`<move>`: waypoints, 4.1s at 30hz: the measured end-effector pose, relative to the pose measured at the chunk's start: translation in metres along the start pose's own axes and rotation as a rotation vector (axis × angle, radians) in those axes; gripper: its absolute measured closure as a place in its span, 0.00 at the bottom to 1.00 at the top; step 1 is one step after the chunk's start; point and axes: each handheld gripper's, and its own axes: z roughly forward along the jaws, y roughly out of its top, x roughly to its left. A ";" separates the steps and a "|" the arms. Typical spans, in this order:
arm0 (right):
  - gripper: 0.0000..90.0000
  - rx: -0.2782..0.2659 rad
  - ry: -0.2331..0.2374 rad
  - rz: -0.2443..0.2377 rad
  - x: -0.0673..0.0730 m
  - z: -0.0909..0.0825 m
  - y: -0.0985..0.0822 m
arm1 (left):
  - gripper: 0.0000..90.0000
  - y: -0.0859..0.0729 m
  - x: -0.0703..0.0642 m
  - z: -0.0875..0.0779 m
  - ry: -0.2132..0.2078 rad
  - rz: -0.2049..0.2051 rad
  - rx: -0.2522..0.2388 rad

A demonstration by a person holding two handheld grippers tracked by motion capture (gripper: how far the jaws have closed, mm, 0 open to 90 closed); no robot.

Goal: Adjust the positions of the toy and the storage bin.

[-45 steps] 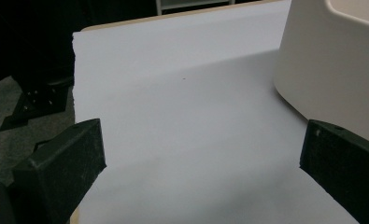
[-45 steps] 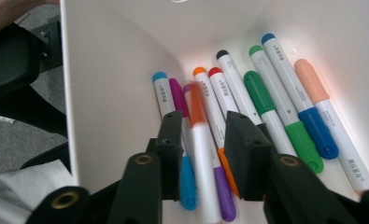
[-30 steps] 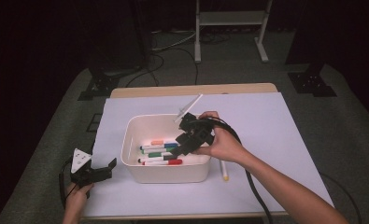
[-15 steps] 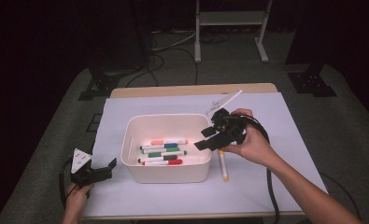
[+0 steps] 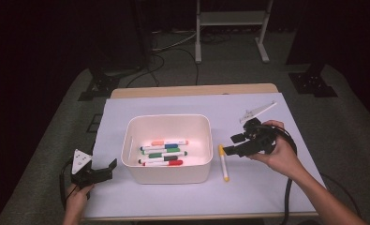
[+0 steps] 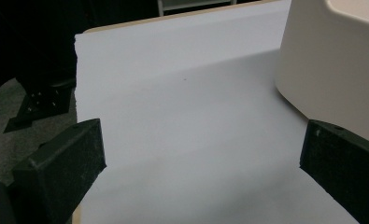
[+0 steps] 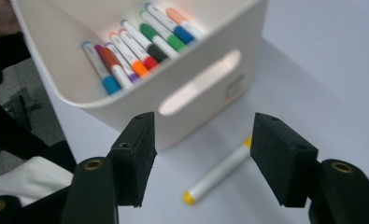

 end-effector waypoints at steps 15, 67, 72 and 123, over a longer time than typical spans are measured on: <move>0.43 0.056 -0.071 0.071 -0.020 0.047 -0.045 | 0.00 0.000 0.000 0.000 0.001 0.009 0.001; 0.84 0.118 -0.268 0.171 -0.043 0.069 -0.082 | 0.00 0.000 0.000 0.000 -0.001 0.003 0.001; 0.84 0.092 -0.208 0.178 -0.037 0.058 -0.080 | 0.00 0.000 0.000 0.000 0.001 0.008 0.001; 0.84 0.002 0.115 -0.149 0.077 0.019 0.080 | 0.00 0.000 0.000 0.000 -0.001 -0.002 0.010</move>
